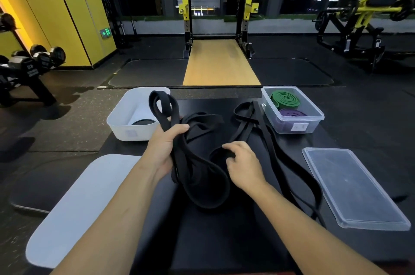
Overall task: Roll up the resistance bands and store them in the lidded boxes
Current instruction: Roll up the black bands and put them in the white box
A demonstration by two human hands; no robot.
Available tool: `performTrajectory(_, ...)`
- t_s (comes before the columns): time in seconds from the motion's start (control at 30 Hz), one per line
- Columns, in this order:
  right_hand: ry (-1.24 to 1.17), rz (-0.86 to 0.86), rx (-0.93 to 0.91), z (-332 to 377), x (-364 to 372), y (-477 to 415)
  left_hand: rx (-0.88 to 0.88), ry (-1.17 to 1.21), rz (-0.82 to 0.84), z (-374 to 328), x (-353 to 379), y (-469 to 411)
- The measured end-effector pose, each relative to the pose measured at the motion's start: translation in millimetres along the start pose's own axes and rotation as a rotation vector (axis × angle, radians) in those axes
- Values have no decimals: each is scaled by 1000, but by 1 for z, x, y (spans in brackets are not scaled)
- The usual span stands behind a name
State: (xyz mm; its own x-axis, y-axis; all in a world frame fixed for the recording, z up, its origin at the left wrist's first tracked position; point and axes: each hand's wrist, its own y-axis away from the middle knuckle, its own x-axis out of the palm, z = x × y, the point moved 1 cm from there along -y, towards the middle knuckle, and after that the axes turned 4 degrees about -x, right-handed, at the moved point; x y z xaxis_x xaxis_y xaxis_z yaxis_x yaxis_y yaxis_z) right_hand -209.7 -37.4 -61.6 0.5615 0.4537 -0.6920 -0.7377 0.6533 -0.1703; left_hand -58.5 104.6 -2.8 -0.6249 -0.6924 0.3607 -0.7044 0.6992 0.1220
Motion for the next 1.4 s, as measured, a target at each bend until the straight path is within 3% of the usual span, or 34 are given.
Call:
performTrajectory(0.07,102,127,-30,-3,-1,-3,-20,-35,3,5,-4,0)
performTrajectory(0.2,304,191,-126,-7,3,-3,-52,-85,-32,17,-8,2)
performTrajectory(0.4,732,-51,-290,-9,-26,9,-88,-143,-18,21,-7,-3)
performTrajectory(0.53,1035,68,31,-9,-77,13,-86,-148,-27,21,-4,-5)
performTrajectory(0.67,1008,192,277,-20,-103,15,-109,-116,-35,24,-1,-5)
performTrajectory(0.8,966,185,309,-20,-99,13,-127,-121,-21,19,2,-1)
performTrajectory(0.87,850,47,169,-11,-93,9,-112,-121,20,17,3,2)
performTrajectory(0.93,479,0,82,10,-85,6,-78,-118,73,13,7,7)
performTrajectory(1.0,-78,129,183,37,-73,1,-62,-101,126,12,11,12)
performTrajectory(1.07,-426,317,324,58,-63,-5,-88,-83,164,12,14,14)
performTrajectory(1.13,-596,429,375,65,-52,-11,-99,-132,190,13,14,14)
performTrajectory(1.23,-830,457,427,63,-38,-15,-132,-163,166,11,13,16)
performTrajectory(1.33,-1047,551,404,61,-23,-16,-203,-41,98,8,8,14)
performTrajectory(1.4,-1050,485,362,59,-17,-21,-235,39,86,6,8,13)
